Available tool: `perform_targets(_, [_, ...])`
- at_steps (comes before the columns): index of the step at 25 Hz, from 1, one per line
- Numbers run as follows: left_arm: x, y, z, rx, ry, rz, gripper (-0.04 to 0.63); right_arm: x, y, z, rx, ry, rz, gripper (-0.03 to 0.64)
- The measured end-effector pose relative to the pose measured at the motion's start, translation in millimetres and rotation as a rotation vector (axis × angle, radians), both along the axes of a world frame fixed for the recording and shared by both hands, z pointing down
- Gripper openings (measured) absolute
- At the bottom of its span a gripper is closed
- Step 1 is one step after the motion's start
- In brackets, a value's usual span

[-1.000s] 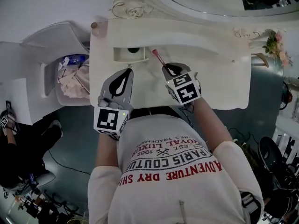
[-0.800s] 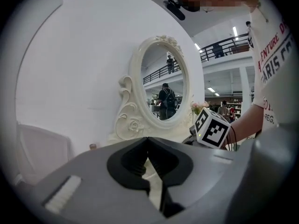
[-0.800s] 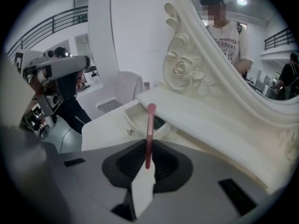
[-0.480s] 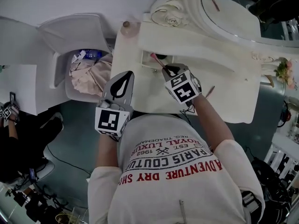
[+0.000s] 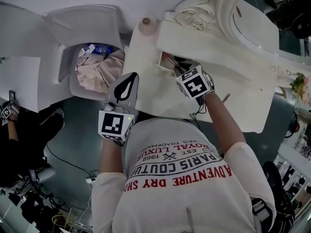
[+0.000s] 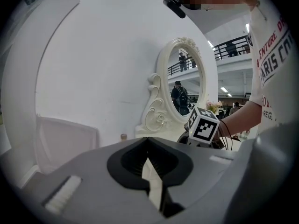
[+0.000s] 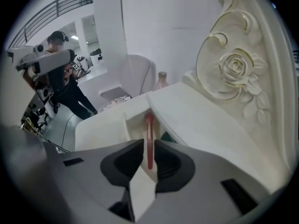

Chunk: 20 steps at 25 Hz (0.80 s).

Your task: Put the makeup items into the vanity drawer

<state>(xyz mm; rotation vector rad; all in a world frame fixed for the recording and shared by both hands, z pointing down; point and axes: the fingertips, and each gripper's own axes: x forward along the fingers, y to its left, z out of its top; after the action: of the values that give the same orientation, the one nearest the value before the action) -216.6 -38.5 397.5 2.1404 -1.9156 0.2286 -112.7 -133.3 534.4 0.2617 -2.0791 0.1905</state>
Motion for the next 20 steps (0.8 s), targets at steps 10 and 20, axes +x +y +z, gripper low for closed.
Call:
perform_targets(10, [16.2,-16.0,-5.1,0.022,0.009,0.083,0.009,21.3,-3.0,-17.8,0.011,-0.058,0.122,0.16])
perform_targets(20, [90.6,-58.9,-4.1,0.026,0.018,0.329,0.009,138.5,-24.4,-21.1,0.019,-0.079,0.486,0.152])
